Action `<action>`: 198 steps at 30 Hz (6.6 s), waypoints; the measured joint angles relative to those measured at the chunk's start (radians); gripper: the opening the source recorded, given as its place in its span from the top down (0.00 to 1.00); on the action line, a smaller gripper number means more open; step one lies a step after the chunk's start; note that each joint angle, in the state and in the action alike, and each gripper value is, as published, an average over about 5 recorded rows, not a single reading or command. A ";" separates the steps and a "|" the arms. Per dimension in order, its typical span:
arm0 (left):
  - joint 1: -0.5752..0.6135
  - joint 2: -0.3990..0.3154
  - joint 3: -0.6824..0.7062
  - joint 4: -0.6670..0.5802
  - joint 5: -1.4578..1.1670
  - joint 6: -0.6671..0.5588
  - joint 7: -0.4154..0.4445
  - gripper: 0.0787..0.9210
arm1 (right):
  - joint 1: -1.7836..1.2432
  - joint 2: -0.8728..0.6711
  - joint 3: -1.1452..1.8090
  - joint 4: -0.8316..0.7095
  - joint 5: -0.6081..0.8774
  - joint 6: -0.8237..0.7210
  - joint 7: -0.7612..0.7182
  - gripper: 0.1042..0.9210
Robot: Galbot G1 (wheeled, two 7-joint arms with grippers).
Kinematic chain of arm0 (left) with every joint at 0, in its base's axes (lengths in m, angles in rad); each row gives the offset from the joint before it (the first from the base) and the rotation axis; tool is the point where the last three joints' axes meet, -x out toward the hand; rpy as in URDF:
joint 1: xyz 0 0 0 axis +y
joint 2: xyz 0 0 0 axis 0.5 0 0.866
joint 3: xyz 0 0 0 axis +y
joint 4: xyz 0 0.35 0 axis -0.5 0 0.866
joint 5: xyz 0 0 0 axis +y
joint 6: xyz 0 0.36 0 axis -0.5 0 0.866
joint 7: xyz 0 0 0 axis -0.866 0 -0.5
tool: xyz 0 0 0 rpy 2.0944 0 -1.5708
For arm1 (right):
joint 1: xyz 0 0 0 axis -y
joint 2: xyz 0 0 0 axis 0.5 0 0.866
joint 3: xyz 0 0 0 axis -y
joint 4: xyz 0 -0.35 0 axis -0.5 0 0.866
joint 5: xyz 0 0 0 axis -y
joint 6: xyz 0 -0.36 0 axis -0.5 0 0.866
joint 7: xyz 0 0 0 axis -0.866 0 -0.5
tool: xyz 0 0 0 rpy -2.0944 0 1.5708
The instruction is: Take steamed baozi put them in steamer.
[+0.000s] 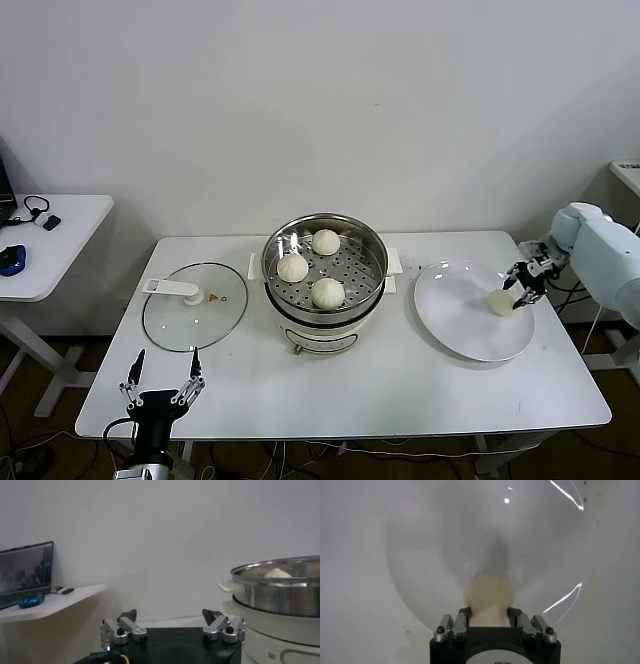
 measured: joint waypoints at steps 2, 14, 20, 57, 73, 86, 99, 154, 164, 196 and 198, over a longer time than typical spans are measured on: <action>-0.001 0.000 0.000 -0.002 -0.001 0.000 0.000 0.12 | 0.020 -0.017 -0.029 0.035 0.022 -0.015 -0.002 0.45; -0.012 0.000 0.018 -0.013 -0.016 0.008 0.005 0.12 | 0.363 -0.130 -0.445 0.458 0.311 -0.167 0.032 0.42; -0.015 0.000 0.023 -0.024 -0.030 0.012 0.008 0.12 | 0.619 -0.116 -0.681 0.697 0.484 -0.243 0.060 0.43; -0.012 0.022 -0.025 -0.074 -0.069 0.010 0.007 0.12 | 0.651 0.240 -0.746 0.836 0.822 -0.606 0.266 0.43; -0.040 0.023 -0.051 -0.058 -0.090 0.019 0.009 0.12 | 0.536 0.279 -0.685 0.741 0.787 -0.619 0.291 0.43; -0.043 0.026 -0.061 -0.063 -0.099 0.023 0.011 0.12 | 0.548 0.267 -0.683 0.750 0.814 -0.624 0.298 0.13; -0.024 0.031 -0.063 -0.086 -0.097 0.029 0.011 0.12 | 0.684 0.171 -0.714 0.879 0.913 -0.682 0.405 0.12; -0.026 0.013 -0.039 -0.057 -0.070 0.003 0.003 0.12 | -0.592 -0.589 0.689 1.700 0.738 -0.509 1.420 0.12; -0.026 0.021 -0.052 -0.045 -0.071 0.001 0.004 0.12 | -1.195 -0.282 1.280 1.712 0.566 -0.474 1.342 0.12; -0.024 0.009 -0.025 -0.038 -0.053 -0.021 -0.004 0.12 | -1.854 0.282 1.568 1.713 0.290 -0.215 1.186 0.12; -0.022 0.009 -0.025 -0.042 -0.052 -0.022 -0.004 0.12 | -1.861 0.291 1.566 1.713 0.286 -0.207 1.185 0.12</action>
